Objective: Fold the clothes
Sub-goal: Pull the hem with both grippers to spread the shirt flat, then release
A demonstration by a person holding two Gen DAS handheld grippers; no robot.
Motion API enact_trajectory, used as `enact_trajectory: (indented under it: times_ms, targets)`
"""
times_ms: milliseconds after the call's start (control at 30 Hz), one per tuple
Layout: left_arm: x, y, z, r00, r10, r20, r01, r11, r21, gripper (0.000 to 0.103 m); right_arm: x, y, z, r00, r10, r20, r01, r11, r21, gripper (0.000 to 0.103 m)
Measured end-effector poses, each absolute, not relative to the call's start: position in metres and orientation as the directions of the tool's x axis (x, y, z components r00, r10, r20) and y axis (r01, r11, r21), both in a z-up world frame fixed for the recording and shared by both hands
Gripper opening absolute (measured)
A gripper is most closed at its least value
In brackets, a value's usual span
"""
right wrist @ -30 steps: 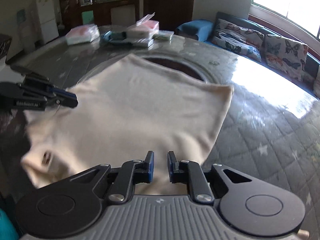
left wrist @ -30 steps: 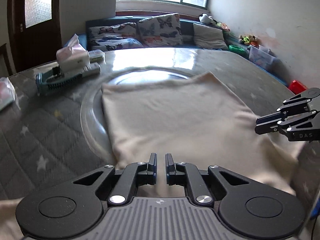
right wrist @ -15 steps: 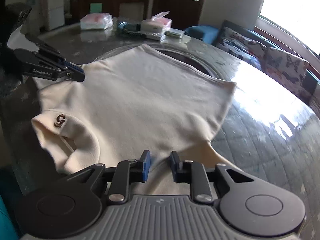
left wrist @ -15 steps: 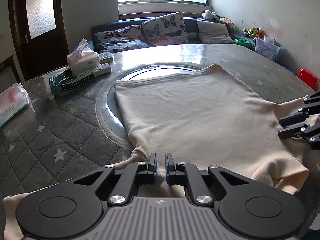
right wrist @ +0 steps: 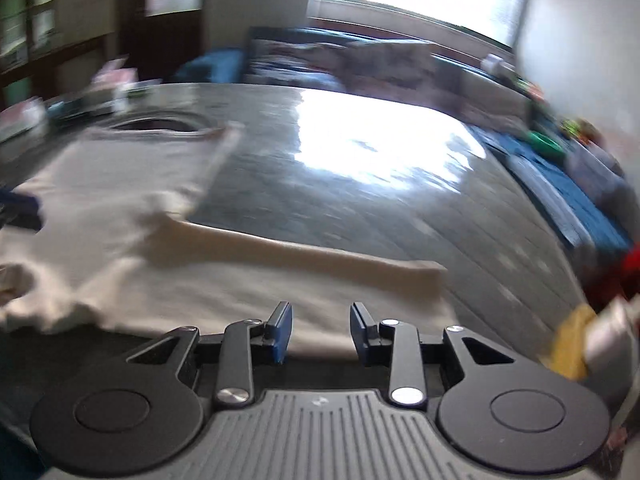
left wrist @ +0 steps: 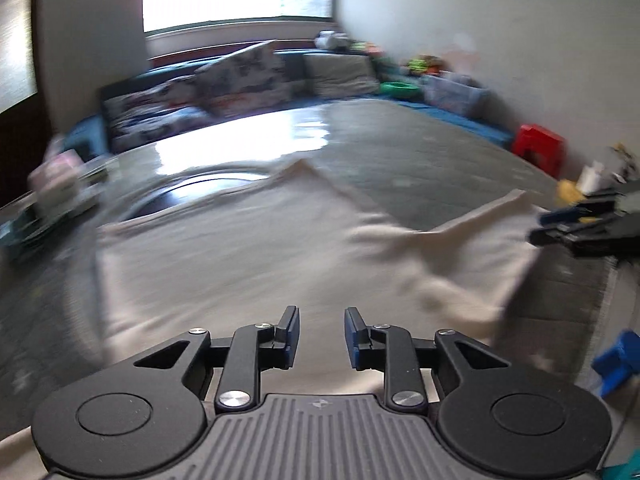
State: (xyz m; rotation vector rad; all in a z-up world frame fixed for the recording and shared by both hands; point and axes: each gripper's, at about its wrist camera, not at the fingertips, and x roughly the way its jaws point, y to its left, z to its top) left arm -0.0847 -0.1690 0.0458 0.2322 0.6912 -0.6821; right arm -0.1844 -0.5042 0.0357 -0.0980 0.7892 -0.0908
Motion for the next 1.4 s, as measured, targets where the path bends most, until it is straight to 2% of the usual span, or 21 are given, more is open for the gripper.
enact_trajectory:
  times_ms: [233, 433, 533, 600, 867, 1033, 1100, 1233, 1267, 1400]
  targets:
    - [-0.106, -0.215, 0.038, 0.5, -0.559, -0.661, 0.749, 0.662, 0.006, 0.027, -0.19, -0.552, 0.023, 0.677, -0.245, -0.694, 0.267, 0.961, -0.079, 0.035]
    - [-0.11, -0.222, 0.028, 0.475, -0.555, -0.683, 0.768, 0.64, 0.014, 0.027, -0.181, -0.569, 0.011, 0.669, -0.258, -0.697, 0.327, 0.944, -0.036, 0.035]
    - [-0.11, -0.223, 0.024, 0.468, -0.551, -0.691, 0.77, 0.637, 0.014, 0.027, -0.176, -0.571, 0.009, 0.674, -0.263, -0.691, 0.321, 0.946, -0.048, 0.024]
    - [-0.109, -0.223, 0.022, 0.465, -0.548, -0.695, 0.772, 0.636, 0.015, 0.027, -0.171, -0.571, 0.01, 0.674, -0.273, -0.687, 0.315, 0.947, -0.067, 0.008]
    - [-0.113, -0.222, 0.019, 0.471, -0.543, -0.695, 0.777, 0.628, 0.036, 0.031, -0.146, -0.584, 0.006, 0.656, -0.37, -0.658, 0.346, 0.922, -0.173, 0.004]
    - [-0.113, -0.224, 0.019, 0.471, -0.541, -0.697, 0.779, 0.625, 0.041, 0.034, -0.156, -0.591, 0.007, 0.671, -0.348, -0.654, 0.384, 0.918, -0.095, 0.008]
    - [-0.112, -0.225, 0.019, 0.471, -0.542, -0.697, 0.781, 0.624, 0.043, 0.035, -0.166, -0.592, 0.012, 0.687, -0.331, -0.647, 0.392, 0.918, -0.053, 0.018]
    - [-0.109, -0.225, 0.02, 0.473, -0.54, -0.696, 0.775, 0.631, 0.037, 0.035, -0.177, -0.596, 0.016, 0.709, -0.282, -0.646, 0.399, 0.916, 0.038, 0.027]
    - [-0.109, -0.225, 0.021, 0.475, -0.54, -0.695, 0.773, 0.633, 0.035, 0.035, -0.179, -0.597, 0.017, 0.714, -0.268, -0.646, 0.4, 0.915, 0.062, 0.034]
    - [-0.109, -0.224, 0.022, 0.481, -0.539, -0.692, 0.767, 0.641, 0.034, 0.035, -0.183, -0.6, 0.019, 0.724, -0.273, -0.633, 0.43, 0.897, 0.104, 0.035]
